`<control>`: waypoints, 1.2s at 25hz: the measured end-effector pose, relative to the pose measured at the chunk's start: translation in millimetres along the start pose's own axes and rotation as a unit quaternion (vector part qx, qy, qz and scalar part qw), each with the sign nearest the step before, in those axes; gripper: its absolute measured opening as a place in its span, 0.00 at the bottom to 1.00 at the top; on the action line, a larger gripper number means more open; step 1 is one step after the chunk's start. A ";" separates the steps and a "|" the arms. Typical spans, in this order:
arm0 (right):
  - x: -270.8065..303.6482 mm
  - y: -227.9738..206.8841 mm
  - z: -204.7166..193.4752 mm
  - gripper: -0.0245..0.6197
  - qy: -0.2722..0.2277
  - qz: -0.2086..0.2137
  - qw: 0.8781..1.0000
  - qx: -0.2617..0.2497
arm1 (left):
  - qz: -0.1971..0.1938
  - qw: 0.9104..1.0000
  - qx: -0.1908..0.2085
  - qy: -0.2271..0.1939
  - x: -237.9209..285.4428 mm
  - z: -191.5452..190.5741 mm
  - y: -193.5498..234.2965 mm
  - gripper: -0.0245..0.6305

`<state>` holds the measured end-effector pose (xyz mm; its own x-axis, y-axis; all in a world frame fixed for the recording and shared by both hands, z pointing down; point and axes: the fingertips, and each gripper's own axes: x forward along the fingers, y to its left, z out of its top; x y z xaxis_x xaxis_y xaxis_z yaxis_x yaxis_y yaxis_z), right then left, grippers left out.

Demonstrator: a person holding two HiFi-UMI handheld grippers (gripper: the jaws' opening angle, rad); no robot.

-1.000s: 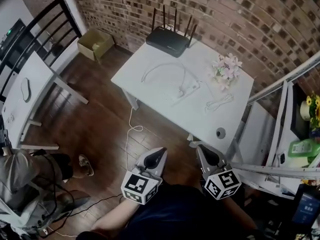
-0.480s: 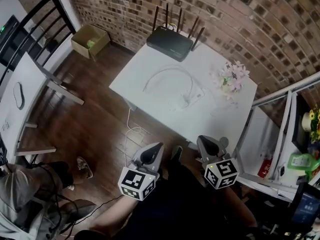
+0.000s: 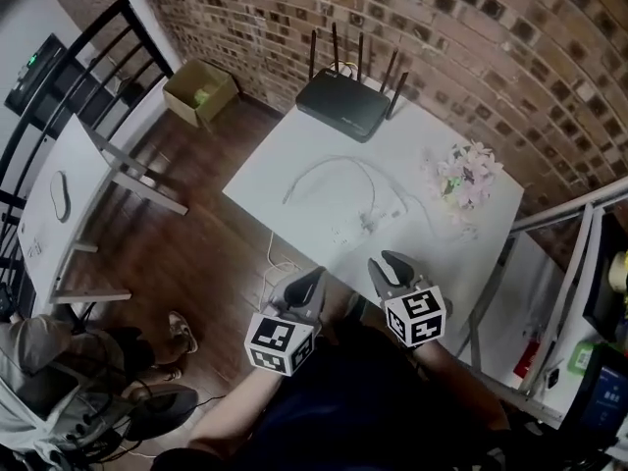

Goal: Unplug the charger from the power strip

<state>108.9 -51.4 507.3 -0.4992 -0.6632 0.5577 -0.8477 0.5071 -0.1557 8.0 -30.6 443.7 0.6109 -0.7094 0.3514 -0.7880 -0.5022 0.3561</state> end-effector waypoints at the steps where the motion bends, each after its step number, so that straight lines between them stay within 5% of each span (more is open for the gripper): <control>1: 5.1 -3.8 -1.4 0.24 0.004 0.005 1.000 -0.003 | 0.007 1.000 0.003 0.002 9.3 -3.1 2.1 0.05; 6: 32.0 -17.7 -10.3 0.30 0.031 0.011 0.999 -0.022 | 0.025 0.998 0.040 0.048 48.3 -34.0 22.1 0.16; 17: 102.7 -31.7 -30.1 0.38 0.104 -0.036 0.992 -0.057 | -0.027 0.979 0.136 0.147 114.6 -84.9 64.4 0.21; 24: 124.8 -32.3 -33.2 0.38 0.123 -0.063 0.988 -0.073 | -0.050 0.963 0.196 0.179 141.9 -119.9 69.3 0.24; 30: 130.4 -34.1 -33.6 0.34 0.140 -0.075 0.982 -0.099 | -0.059 0.958 0.211 0.183 151.2 -129.1 68.4 0.24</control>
<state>78.7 -136.7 612.8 -0.2784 -0.5749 0.7694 -0.8423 0.5311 0.0920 56.3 -108.4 632.9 0.6227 -0.4523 0.6385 -0.6246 -0.7789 0.0574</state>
